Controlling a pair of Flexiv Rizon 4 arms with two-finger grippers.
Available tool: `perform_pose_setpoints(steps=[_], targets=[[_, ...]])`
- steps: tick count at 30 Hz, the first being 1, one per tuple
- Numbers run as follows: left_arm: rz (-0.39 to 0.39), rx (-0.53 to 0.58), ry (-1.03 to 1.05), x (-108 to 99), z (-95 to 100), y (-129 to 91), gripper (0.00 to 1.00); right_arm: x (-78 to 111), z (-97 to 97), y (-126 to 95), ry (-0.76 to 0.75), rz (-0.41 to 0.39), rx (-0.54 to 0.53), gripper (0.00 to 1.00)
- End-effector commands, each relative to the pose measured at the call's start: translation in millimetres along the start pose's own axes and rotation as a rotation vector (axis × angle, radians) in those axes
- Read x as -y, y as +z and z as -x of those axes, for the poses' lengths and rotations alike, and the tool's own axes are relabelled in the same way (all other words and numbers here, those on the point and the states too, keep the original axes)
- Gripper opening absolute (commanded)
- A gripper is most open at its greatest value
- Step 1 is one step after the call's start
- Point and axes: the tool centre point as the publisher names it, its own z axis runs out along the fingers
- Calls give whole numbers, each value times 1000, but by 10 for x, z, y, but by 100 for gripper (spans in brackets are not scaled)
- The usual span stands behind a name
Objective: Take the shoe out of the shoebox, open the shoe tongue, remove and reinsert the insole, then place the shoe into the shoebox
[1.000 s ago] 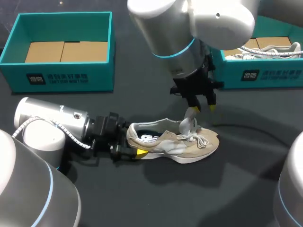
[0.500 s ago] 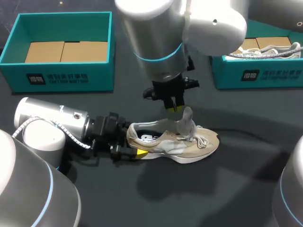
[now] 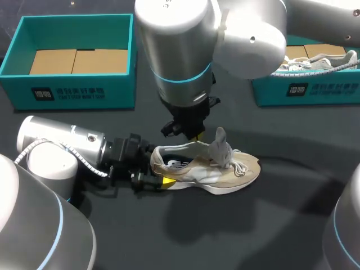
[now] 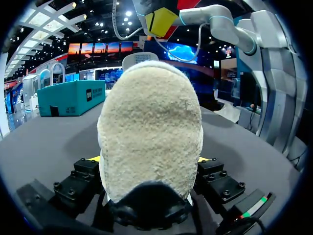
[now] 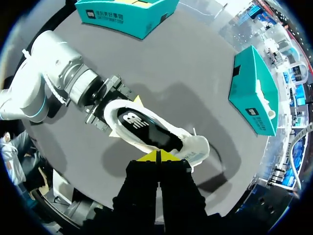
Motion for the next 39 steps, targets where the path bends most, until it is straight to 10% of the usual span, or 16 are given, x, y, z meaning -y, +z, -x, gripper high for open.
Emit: perform_pose_setpoints(steps=[1, 8, 39], targets=[[1, 1, 1, -16, 1, -4, 0, 18, 35, 46, -112, 10, -45, 0], [1, 1, 1, -16, 1, -4, 0, -97, -298, 210, -528, -40, -26, 0], [1, 1, 1, -16, 1, -4, 0, -153, -449, 553, -718, 50, -105, 0]])
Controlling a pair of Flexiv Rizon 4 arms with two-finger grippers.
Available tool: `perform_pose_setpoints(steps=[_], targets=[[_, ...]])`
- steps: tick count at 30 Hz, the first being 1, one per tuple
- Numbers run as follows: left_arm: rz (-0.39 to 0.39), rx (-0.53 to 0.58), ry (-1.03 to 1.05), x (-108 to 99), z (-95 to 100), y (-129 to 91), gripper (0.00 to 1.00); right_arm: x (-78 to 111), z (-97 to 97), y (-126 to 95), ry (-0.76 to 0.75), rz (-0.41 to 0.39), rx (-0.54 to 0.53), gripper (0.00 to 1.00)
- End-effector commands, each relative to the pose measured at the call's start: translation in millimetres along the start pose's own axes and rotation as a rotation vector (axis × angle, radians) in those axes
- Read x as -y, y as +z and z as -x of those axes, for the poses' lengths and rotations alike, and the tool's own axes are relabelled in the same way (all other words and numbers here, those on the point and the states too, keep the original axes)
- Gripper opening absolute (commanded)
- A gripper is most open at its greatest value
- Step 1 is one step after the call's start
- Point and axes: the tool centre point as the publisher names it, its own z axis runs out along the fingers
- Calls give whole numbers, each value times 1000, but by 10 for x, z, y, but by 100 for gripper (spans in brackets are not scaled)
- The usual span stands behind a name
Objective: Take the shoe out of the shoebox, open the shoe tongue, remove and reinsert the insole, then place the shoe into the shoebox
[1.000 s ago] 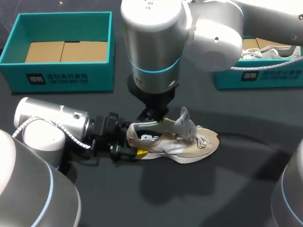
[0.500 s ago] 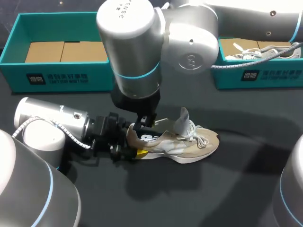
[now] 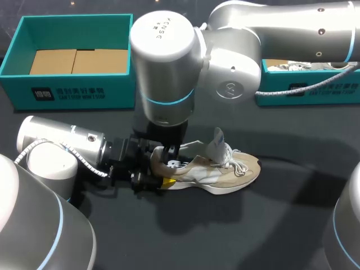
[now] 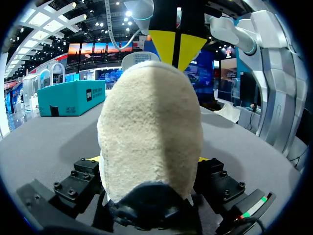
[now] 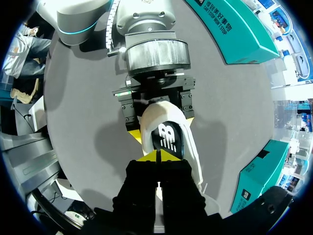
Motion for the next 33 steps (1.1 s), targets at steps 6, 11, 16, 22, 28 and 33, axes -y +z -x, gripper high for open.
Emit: perform_pose_setpoints(steps=[6, 11, 16, 22, 28, 33], targets=[[1, 1, 1, -15, 1, -3, 0, 9, 36, 209, -41, 20, -37, 0], [1, 1, 1, -15, 1, -3, 0, -29, 53, 347, -63, 27, -36, 0], [1, 1, 1, -15, 1, -3, 0, -34, 68, 451, -63, 23, -36, 0], [1, 1, 1, -15, 1, -3, 0, 4, 91, 604, -56, 8, -22, 0], [1, 1, 1, -15, 1, -3, 0, 210, 135, 682, 1, 8, -20, 0], [1, 1, 1, -15, 1, -3, 0, 384, 176, 671, 59, 3, -15, 0]])
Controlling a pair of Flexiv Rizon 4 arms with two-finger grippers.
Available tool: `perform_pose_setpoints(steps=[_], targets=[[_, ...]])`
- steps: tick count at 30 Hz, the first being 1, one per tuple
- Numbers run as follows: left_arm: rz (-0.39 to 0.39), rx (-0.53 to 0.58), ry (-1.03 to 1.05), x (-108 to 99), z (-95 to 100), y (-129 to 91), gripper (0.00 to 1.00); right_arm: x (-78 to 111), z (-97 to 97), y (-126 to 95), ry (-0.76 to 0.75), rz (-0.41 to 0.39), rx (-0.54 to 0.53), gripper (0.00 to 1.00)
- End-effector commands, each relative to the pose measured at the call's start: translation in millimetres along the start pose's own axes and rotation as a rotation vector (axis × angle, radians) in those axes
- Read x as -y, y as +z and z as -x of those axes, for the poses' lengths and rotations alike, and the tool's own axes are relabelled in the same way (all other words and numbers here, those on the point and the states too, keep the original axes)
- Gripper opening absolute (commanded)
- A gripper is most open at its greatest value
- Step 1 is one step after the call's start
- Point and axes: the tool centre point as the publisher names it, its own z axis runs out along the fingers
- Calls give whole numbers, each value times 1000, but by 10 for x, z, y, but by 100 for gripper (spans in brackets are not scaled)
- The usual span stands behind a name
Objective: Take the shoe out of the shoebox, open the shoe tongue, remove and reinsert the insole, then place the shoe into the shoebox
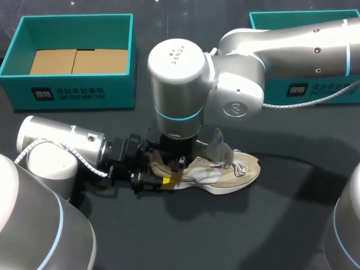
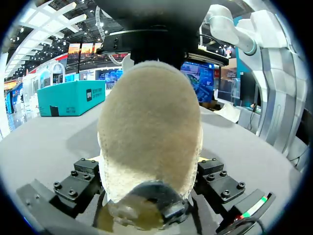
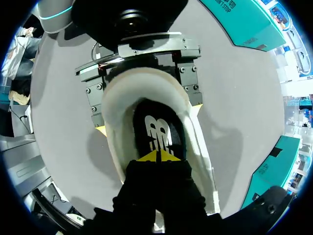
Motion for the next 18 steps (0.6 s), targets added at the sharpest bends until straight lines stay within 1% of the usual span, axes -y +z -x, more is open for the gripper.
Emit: perform_pose_setpoints(steps=[1, 3, 4, 8, 11, 14, 18], targets=[[2, 1, 0, -16, 2, -3, 0, 196, 40, -43, 23, 20, 4, 1], [2, 1, 0, -16, 2, -3, 0, 245, 59, -47, 41, 22, 8, 11], [2, 1, 0, -16, 2, -3, 0, 262, 67, -48, 43, 22, 9, 18], [2, 1, 0, -16, 2, -3, 0, 291, 90, -42, 49, 20, 10, 20], [2, 1, 0, -16, 2, -3, 0, 297, 104, -34, 48, 18, 10, 25], [2, 1, 0, -16, 2, -3, 0, 311, 119, -28, 49, 17, 11, 26], [2, 1, 0, -16, 2, -3, 0, 320, 140, -21, 49, 14, 12, 31]])
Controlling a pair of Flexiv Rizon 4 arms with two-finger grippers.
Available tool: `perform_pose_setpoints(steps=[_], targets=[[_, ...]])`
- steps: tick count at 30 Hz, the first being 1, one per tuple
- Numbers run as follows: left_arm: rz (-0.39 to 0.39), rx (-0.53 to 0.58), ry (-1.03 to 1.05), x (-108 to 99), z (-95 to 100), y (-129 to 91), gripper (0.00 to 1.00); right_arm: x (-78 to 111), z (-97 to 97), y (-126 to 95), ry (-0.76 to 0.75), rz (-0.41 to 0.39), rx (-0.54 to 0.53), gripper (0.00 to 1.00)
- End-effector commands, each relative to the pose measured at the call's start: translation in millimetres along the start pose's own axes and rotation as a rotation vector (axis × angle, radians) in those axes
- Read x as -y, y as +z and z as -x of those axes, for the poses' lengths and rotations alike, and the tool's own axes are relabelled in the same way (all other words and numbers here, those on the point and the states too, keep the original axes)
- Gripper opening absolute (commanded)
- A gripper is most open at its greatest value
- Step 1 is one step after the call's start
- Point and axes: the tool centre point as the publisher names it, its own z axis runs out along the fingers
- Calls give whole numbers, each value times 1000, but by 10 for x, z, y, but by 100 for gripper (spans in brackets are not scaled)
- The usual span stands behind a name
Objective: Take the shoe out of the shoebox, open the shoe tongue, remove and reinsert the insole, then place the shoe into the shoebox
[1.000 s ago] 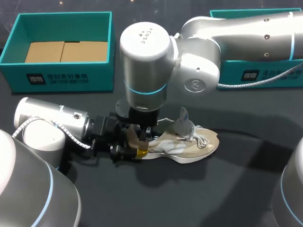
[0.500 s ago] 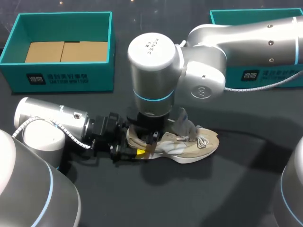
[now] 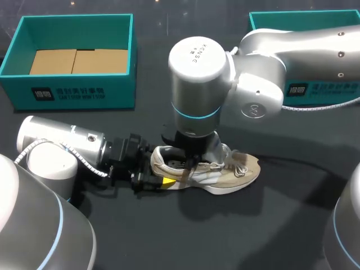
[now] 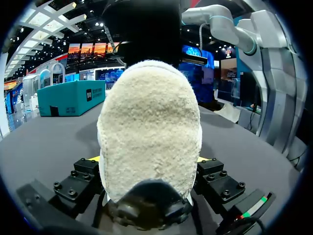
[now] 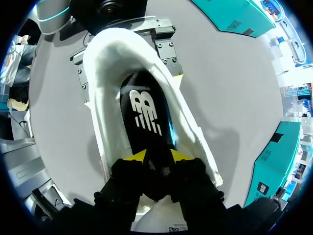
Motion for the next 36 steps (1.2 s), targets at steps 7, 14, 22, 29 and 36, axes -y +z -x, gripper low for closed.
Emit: perform_pose_setpoints(steps=[7, 14, 22, 29, 36], targets=[[2, 1, 0, -18, 3, -5, 0, -31, 62, 99, -39, 23, -41, 35], [2, 1, 0, -18, 3, -5, 0, -61, 109, 247, -60, 33, -110, 36], [2, 1, 0, -18, 3, -5, 0, 5, 71, 414, -60, 32, -208, 39], [2, 1, 0, -18, 3, -5, 0, 96, -94, 504, -52, 47, -249, 18], [2, 1, 0, -18, 3, -5, 0, 139, -237, 554, -45, 57, -268, 0]])
